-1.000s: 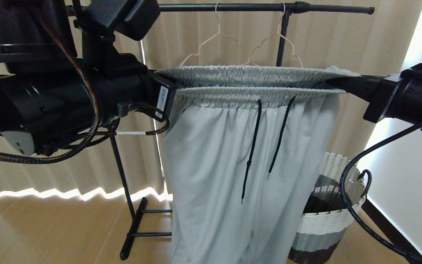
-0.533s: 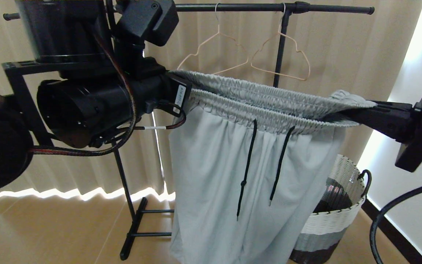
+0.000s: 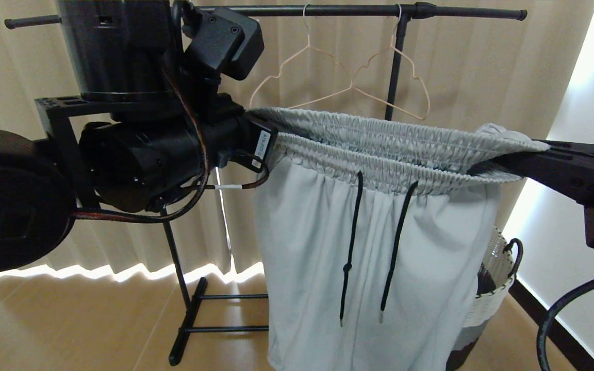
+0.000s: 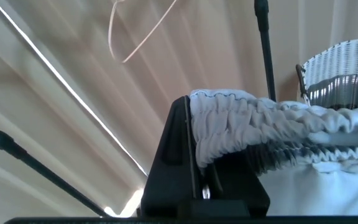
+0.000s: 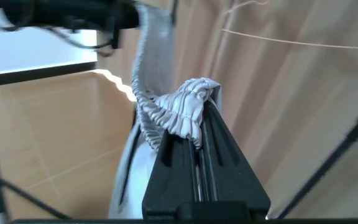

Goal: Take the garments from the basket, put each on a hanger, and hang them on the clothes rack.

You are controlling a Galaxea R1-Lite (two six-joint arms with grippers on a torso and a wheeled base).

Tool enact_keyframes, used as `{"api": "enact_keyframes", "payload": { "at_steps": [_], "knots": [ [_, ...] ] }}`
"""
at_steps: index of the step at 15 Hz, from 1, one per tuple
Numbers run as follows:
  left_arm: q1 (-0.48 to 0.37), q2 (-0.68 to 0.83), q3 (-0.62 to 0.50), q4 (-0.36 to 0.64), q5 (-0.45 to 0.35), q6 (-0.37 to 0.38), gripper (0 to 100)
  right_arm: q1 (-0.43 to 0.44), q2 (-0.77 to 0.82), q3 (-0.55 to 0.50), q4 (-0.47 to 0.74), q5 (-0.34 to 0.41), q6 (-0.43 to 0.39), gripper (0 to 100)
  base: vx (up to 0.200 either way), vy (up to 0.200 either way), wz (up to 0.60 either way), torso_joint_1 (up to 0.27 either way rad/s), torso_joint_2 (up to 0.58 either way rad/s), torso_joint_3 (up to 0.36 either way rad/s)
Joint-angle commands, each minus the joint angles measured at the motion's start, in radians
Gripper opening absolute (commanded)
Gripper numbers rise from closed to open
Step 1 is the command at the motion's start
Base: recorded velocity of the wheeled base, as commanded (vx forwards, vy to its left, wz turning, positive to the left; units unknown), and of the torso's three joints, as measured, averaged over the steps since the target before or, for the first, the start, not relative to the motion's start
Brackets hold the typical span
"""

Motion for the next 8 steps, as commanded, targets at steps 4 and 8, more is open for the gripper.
{"api": "enact_keyframes", "payload": {
  "at_steps": [4,8],
  "knots": [
    [-0.003,-0.175,0.044,0.188,-0.024,-0.025,0,-0.089,0.147,-0.102,-0.004,-0.103,-0.001,0,0.000,0.000,0.00,0.000,0.00,0.000],
    [-0.034,-0.319,0.124,0.299,-0.194,-0.038,0,-0.089,0.262,-0.135,-0.153,-0.123,0.004,0,0.000,0.000,0.00,0.000,0.00,0.000]
  ]
}}
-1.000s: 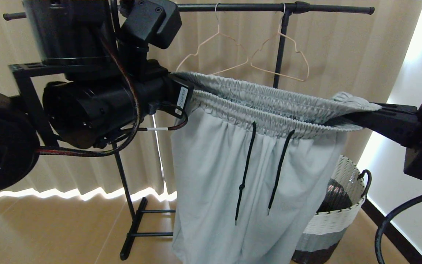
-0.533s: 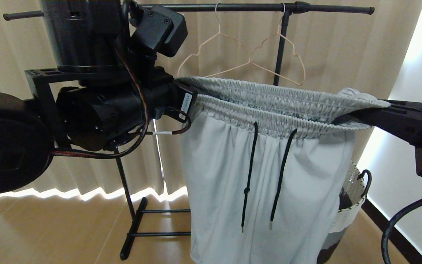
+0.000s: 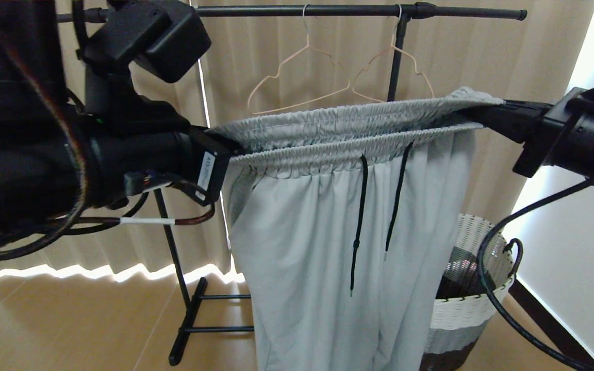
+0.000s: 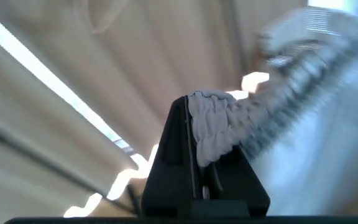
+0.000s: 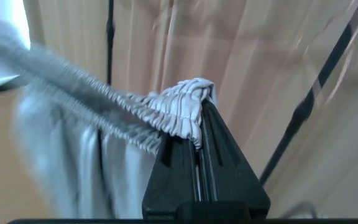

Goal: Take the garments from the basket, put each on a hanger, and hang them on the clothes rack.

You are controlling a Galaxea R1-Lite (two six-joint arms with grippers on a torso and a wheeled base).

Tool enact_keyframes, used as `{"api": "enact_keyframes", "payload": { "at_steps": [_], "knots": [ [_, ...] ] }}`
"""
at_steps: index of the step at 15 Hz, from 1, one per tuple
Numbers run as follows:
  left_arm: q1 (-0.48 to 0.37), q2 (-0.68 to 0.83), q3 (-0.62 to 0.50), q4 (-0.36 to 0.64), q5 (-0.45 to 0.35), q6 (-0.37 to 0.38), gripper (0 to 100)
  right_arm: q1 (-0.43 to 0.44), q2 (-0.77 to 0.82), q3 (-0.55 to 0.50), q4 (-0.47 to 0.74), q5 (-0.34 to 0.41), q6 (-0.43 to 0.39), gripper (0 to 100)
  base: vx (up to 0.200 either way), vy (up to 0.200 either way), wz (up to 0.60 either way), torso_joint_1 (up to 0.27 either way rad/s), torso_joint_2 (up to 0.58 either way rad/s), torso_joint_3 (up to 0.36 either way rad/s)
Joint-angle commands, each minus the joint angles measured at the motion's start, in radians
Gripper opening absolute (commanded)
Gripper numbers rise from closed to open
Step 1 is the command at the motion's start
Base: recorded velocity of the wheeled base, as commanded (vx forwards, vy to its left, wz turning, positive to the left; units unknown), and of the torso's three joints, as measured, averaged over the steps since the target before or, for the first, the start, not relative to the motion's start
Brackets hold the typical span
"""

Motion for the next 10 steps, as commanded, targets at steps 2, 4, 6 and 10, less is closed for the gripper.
{"api": "enact_keyframes", "payload": {
  "at_steps": [2,4,6,10],
  "knots": [
    [-0.023,-0.153,0.086,0.054,-0.162,-0.001,0,0.001,0.120,-0.012,-0.102,0.000,0.001,0,0.000,0.000,0.00,0.000,0.00,0.000],
    [-0.041,-0.187,0.122,0.052,-0.259,-0.001,0,0.001,0.145,-0.039,-0.115,0.001,0.002,0,0.000,0.000,0.00,0.000,0.00,0.000],
    [-0.070,-0.208,0.142,0.049,-0.289,-0.001,0,0.003,0.152,-0.055,-0.115,0.001,0.002,0,0.000,0.000,0.00,0.000,0.00,0.000],
    [-0.073,-0.207,0.140,0.046,-0.286,0.000,0,0.004,0.152,-0.055,-0.115,0.001,0.002,0,0.000,0.000,0.00,0.000,0.00,0.000]
  ]
}}
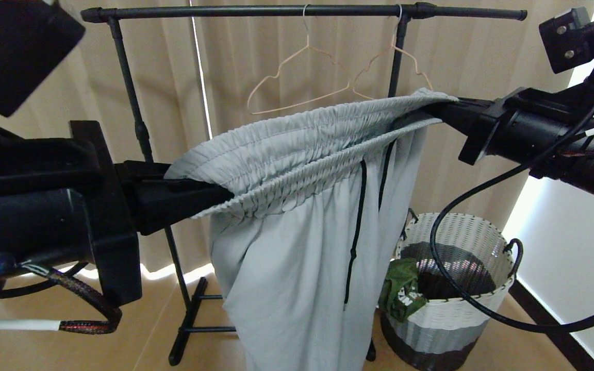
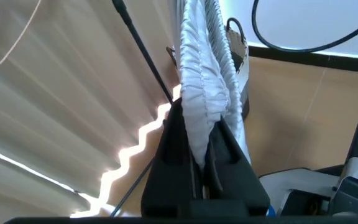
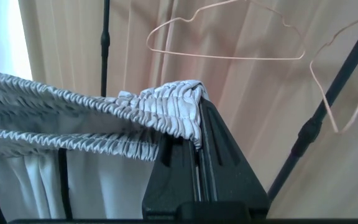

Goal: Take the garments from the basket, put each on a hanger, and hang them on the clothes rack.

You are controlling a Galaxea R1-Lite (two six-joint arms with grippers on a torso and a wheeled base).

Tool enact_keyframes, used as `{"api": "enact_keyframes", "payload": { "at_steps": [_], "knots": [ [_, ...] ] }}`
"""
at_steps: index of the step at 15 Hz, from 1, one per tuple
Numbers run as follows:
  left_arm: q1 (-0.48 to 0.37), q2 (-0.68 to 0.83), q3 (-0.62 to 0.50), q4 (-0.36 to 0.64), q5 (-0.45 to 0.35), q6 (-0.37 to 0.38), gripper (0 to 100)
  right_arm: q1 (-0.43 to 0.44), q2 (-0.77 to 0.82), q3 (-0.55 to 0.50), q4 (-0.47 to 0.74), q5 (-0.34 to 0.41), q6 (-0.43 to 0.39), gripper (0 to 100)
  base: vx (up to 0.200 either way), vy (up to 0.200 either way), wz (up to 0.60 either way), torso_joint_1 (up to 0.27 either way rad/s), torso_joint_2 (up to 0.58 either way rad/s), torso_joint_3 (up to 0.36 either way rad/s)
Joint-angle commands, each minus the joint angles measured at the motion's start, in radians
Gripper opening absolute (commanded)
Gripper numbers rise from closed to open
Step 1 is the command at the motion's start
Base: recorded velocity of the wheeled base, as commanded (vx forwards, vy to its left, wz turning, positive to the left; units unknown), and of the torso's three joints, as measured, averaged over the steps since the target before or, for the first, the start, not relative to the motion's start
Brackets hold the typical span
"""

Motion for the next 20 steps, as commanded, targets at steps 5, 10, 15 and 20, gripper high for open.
{"api": "enact_keyframes", "payload": {
  "at_steps": [5,10,15,20],
  "knots": [
    [0.007,0.090,-0.110,-0.027,0.216,0.006,0,0.002,-0.100,0.010,0.040,-0.011,-0.002,0,0.000,0.000,0.00,0.000,0.00,0.000],
    [0.045,0.256,-0.159,-0.160,0.451,0.032,0,0.000,-0.239,0.051,0.196,-0.017,-0.001,0,0.000,0.000,0.00,0.000,0.00,0.000],
    [0.037,0.264,-0.136,-0.183,0.469,0.029,0,0.002,-0.249,0.134,0.192,-0.045,-0.001,0,0.000,0.000,0.00,0.000,0.00,0.000],
    [0.027,0.232,-0.096,-0.191,0.469,0.029,0,0.000,-0.244,0.123,0.182,-0.047,0.001,0,0.000,0.000,0.00,0.000,0.00,0.000]
  ]
}}
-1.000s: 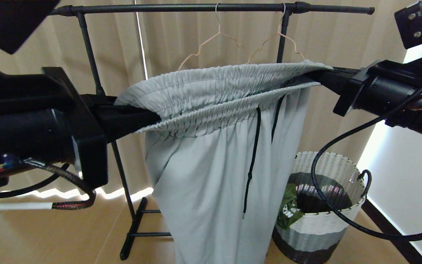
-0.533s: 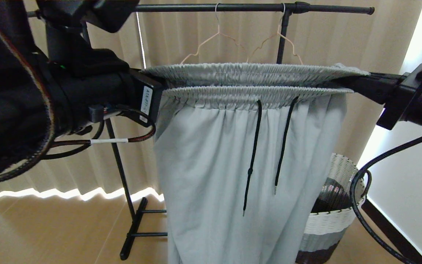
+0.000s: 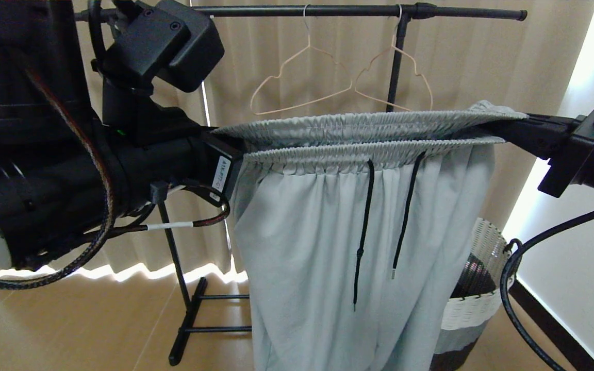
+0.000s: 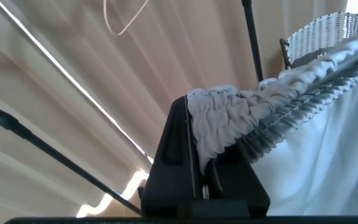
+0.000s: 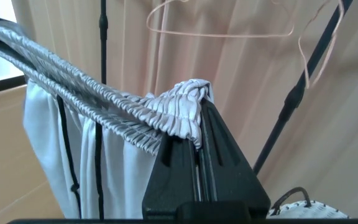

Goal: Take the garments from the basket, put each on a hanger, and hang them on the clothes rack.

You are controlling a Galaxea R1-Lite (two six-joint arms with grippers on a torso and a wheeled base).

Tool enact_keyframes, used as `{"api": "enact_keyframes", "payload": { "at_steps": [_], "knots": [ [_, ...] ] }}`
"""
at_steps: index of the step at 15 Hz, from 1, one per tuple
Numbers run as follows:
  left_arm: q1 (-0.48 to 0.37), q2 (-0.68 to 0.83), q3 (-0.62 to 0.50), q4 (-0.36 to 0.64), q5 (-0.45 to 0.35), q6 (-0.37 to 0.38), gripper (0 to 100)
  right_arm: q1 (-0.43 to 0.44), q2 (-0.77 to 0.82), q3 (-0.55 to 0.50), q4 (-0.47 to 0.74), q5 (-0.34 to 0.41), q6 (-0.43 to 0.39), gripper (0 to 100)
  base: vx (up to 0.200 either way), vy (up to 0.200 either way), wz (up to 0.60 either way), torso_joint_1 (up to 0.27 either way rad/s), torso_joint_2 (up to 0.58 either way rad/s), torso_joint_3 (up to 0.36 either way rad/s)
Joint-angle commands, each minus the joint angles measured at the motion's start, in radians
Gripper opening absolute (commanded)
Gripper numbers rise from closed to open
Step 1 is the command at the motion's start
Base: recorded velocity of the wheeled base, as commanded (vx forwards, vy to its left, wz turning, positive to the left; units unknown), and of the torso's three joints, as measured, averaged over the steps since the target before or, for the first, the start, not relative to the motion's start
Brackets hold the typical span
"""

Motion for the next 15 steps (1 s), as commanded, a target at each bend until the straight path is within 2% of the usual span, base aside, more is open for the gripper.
{"api": "enact_keyframes", "payload": {
  "at_steps": [1,6,7,9,12,15],
  "knots": [
    [0.000,-0.005,0.001,-0.001,0.000,0.000,0,0.000,-0.002,0.000,0.001,0.000,-0.001,0,0.000,0.000,0.00,0.000,0.00,0.000],
    [0.001,0.001,0.005,-0.003,-0.001,-0.008,0,-0.003,-0.004,-0.002,0.001,-0.005,0.001,0,0.000,0.000,0.00,0.000,0.00,0.000],
    [0.003,0.003,0.007,-0.003,-0.001,-0.014,0,-0.002,-0.001,0.000,0.001,-0.005,0.002,100,0.000,0.000,0.00,0.000,0.00,0.000],
    [0.017,0.009,0.002,-0.003,-0.003,-0.023,0,-0.003,0.001,0.000,0.000,-0.006,0.002,100,0.000,0.000,0.00,0.000,0.00,0.000],
    [0.037,0.056,-0.001,-0.095,0.002,-0.022,0,0.004,-0.048,0.055,-0.002,0.003,0.010,100,0.000,0.000,0.00,0.000,0.00,0.000],
    [0.061,0.110,-0.018,-0.155,0.079,-0.019,0,0.023,-0.094,0.095,-0.002,0.027,0.016,100,0.000,0.000,0.00,0.000,0.00,0.000]
  ]
}}
